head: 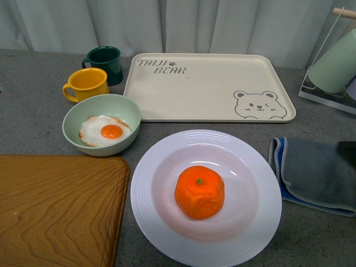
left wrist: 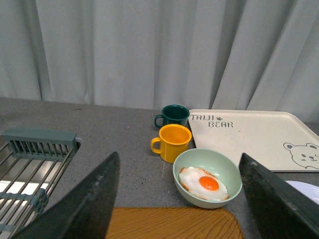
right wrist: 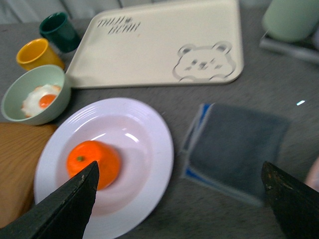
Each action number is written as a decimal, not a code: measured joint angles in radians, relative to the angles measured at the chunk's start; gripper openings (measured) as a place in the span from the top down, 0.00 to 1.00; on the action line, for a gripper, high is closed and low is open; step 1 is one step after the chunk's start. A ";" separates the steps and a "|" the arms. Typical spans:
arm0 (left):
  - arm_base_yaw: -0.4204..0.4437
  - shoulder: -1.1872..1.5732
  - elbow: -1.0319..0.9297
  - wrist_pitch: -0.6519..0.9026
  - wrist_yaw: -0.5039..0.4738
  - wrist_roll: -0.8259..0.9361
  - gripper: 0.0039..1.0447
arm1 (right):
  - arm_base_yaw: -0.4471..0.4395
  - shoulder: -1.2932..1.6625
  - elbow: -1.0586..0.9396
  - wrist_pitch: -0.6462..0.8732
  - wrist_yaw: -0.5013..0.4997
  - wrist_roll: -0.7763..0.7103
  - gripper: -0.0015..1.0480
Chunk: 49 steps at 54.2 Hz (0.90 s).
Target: Place orange and plate with both arms
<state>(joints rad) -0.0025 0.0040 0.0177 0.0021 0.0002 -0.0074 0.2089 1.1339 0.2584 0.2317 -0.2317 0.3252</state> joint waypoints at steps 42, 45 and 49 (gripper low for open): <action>0.000 0.000 0.000 0.000 0.000 0.002 0.06 | -0.011 0.794 0.293 0.159 -0.311 0.437 0.09; 0.000 0.000 0.000 0.000 0.000 0.002 0.06 | -0.005 0.817 0.307 0.171 -0.323 0.455 0.09; 0.000 0.000 0.000 0.000 0.000 0.002 0.06 | 0.004 0.849 0.333 0.169 -0.329 0.475 0.09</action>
<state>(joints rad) -0.0025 0.0040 0.0177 0.0021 0.0002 -0.0051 0.2127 1.9827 0.5915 0.4011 -0.5606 0.8001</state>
